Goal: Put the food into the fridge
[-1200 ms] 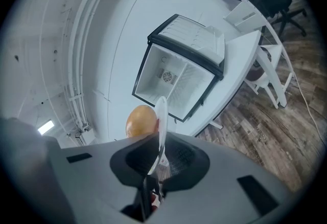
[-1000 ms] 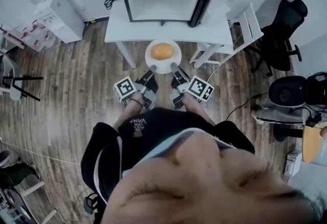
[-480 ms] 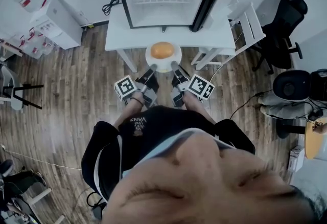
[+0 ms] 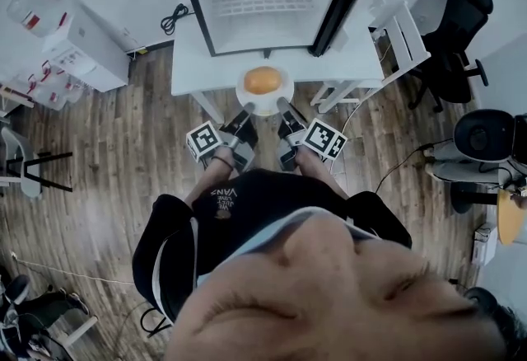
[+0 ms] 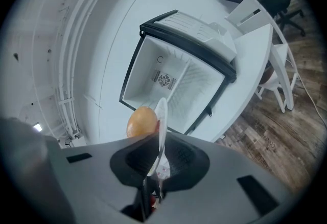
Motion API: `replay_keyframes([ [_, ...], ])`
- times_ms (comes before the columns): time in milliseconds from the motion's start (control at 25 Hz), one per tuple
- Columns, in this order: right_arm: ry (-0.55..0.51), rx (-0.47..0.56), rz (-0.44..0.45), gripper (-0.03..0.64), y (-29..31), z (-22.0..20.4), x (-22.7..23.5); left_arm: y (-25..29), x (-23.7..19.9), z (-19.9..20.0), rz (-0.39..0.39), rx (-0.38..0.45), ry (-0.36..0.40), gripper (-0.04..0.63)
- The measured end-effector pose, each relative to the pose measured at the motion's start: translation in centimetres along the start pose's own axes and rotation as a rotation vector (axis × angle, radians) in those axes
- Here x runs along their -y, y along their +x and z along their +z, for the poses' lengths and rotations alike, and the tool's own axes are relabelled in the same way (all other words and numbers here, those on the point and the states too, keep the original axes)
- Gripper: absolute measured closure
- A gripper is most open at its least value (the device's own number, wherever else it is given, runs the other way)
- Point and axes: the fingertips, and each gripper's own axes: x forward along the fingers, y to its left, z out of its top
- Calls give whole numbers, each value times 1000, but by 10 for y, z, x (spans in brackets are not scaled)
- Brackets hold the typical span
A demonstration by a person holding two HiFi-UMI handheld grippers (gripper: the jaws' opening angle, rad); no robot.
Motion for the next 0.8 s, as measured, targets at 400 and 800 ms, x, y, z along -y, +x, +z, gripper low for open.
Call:
replay_keyframes([
  [400,-19,34,-15,594,24,8,0,14,-2,24,-35,-32,-15,571],
  [800,-16,32,-20,594,46,22,7,33,-7,42,-29,-29,-22,571],
])
